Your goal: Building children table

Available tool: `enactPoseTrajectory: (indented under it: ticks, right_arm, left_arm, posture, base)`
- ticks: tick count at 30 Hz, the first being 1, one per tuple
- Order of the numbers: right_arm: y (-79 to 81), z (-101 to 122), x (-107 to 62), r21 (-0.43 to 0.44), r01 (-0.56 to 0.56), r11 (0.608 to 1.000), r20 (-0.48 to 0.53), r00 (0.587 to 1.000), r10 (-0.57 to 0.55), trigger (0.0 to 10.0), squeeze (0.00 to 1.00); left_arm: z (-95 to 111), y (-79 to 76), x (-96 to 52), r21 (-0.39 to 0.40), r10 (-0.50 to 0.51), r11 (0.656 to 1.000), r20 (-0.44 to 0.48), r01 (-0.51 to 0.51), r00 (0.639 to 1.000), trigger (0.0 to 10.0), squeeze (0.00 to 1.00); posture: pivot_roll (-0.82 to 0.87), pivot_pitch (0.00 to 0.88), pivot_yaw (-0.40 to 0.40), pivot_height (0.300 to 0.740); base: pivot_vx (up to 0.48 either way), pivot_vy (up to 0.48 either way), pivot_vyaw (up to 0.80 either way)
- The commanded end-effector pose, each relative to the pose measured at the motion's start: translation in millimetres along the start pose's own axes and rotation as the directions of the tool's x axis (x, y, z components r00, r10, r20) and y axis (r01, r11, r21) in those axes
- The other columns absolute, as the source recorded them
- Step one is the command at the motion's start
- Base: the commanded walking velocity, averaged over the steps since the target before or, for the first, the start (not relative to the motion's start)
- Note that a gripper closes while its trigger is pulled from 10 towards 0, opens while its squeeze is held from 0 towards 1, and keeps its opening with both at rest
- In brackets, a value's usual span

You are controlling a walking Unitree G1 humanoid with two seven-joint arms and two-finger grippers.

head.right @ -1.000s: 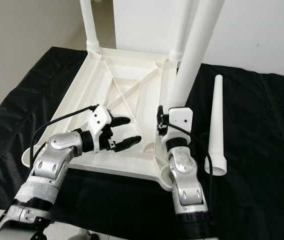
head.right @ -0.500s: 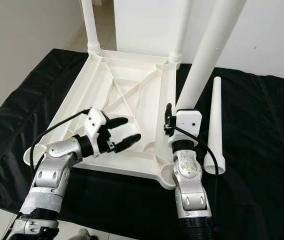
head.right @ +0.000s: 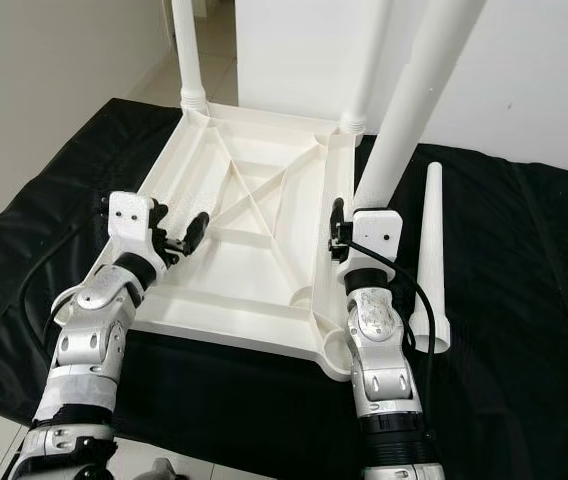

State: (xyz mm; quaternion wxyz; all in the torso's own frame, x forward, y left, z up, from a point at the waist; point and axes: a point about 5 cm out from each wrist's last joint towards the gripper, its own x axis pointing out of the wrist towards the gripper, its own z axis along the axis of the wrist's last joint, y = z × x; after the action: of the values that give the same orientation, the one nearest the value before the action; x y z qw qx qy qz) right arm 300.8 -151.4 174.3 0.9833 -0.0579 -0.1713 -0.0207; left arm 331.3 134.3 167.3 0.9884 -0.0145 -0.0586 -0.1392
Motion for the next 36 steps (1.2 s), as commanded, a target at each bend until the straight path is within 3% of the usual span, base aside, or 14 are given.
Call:
enactPoseTrajectory:
  ticks: [1, 15, 36]
  right_arm:
    - [-3.9, 0.9, 4.4, 0.004, 0.005, 1.000, 0.015, 1.000, -0.005, 10.0, 0.00]
    - [-5.0, -6.1, 6.5, -0.017, -0.006, 1.000, -0.011, 1.000, 0.006, 10.0, 0.00]
    - [-4.9, -6.4, 9.8, -0.030, -0.013, 0.999, -0.012, 1.000, 0.012, 10.0, 0.00]
  left_arm:
    - [3.2, 0.8, 3.5, -0.004, 0.043, 0.999, 0.022, -0.042, 0.999, 10.0, 0.00]
    - [7.2, 4.0, 1.6, 0.022, 0.077, 0.997, 0.049, -0.078, 0.996, 10.0, 0.00]
    - [14.6, 18.8, 5.5, 0.004, 0.153, 0.988, 0.065, -0.154, 0.986, 10.0, 0.00]
  posture:
    - [-0.01, 0.000, -0.032, 0.740]
    - [-0.02, 0.001, -0.013, 0.740]
    - [-0.02, 0.000, -0.017, 0.740]
  base:
    - [0.000, 0.000, 0.00]
    - [0.000, 0.000, 0.00]
    - [0.000, 0.000, -0.76]
